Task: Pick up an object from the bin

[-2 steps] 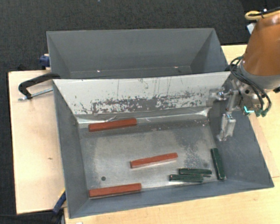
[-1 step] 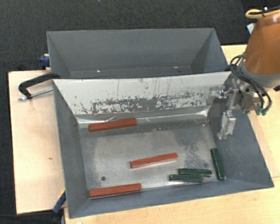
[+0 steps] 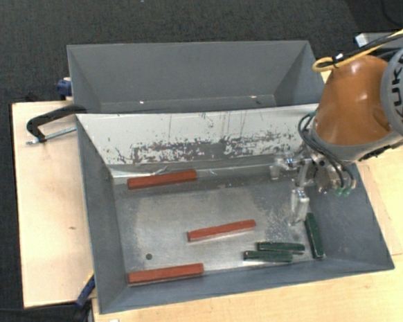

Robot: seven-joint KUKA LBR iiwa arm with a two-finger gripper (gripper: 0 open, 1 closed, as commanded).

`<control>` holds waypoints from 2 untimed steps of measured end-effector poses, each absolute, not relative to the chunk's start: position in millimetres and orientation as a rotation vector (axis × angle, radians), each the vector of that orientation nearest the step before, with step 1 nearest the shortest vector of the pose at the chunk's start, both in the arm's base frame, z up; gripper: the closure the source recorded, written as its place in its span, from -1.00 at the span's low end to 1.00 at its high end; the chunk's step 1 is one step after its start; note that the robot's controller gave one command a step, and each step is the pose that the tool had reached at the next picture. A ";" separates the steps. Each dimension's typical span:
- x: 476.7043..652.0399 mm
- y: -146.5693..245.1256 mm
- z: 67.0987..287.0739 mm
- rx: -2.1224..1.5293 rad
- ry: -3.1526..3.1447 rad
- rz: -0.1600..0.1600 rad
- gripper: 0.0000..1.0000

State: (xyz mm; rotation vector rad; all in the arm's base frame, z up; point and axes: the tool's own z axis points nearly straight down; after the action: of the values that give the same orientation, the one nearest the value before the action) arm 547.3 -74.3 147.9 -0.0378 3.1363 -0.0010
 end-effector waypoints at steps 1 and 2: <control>543.6 -34.1 151.5 -0.356 3.118 0.001 -1.00; 529.5 -0.1 143.5 -0.089 3.139 0.002 -1.00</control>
Offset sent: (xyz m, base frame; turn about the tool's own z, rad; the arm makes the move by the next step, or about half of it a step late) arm -0.0204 0.0756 -0.0073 -0.0332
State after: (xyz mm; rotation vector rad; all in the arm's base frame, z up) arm 529.5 -0.1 143.5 -0.0892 3.1387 0.0020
